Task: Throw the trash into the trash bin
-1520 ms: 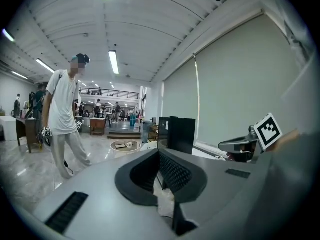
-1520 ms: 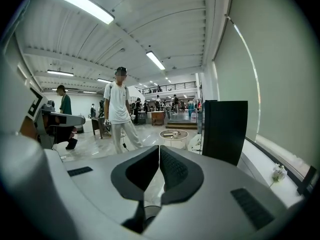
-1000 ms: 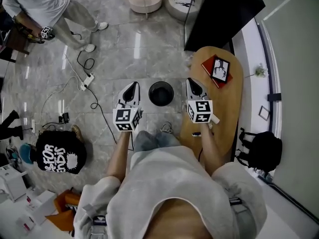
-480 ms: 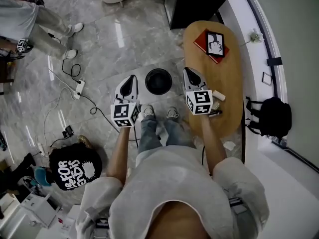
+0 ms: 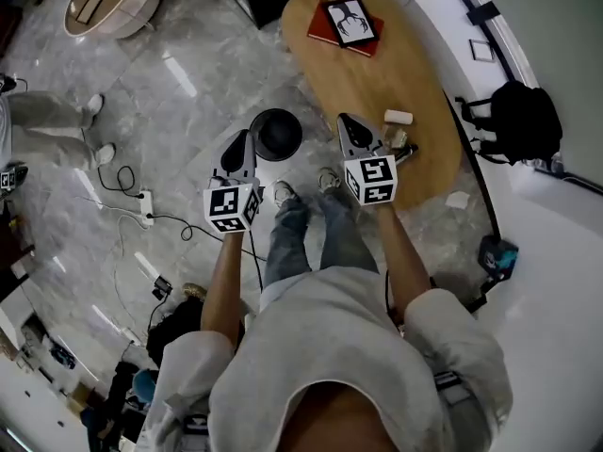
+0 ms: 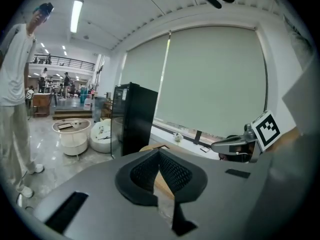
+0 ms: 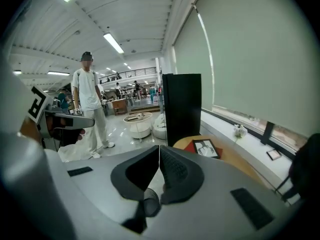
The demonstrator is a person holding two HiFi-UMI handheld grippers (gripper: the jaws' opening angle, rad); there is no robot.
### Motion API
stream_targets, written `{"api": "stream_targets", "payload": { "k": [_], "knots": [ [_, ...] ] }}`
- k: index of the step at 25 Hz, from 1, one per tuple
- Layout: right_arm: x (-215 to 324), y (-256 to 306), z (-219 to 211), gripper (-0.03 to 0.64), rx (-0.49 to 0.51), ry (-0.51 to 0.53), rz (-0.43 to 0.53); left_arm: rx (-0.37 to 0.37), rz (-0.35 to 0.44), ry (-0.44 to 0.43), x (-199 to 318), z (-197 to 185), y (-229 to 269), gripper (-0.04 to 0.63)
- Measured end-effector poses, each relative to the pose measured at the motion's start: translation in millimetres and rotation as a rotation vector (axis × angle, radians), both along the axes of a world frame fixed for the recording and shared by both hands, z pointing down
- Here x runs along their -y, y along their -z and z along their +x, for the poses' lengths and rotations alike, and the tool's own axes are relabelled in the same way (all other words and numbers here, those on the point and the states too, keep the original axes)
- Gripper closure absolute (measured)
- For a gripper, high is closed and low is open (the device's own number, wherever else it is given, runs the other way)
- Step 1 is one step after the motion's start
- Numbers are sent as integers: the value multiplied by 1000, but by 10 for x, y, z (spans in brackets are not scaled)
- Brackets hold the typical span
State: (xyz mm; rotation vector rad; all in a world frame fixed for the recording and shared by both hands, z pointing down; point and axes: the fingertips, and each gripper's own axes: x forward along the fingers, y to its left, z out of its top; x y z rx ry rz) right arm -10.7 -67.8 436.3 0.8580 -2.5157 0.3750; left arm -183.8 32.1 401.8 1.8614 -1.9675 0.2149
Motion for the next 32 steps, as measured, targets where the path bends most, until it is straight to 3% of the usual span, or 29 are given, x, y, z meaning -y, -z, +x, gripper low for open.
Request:
{"api": "stream_targets", "payload": {
  "k": [8,17,24,32],
  "knots": [
    [-22,-364,1283,586,-59,-261,-64,-30,-34,-238,510,967,-288,577],
    [-256,-829,2469,586,-106,-493,-166,-46,-86,-432,883,1951,-648,577],
    [-524,-1269,2958,586,-113,-618,-274,-54,-119,-532,999,2541,-936,577],
    [-781,-1950,2986,586,-123,-675,-399,-73,-190,-542,834,2666,-1469,577]
  ]
}}
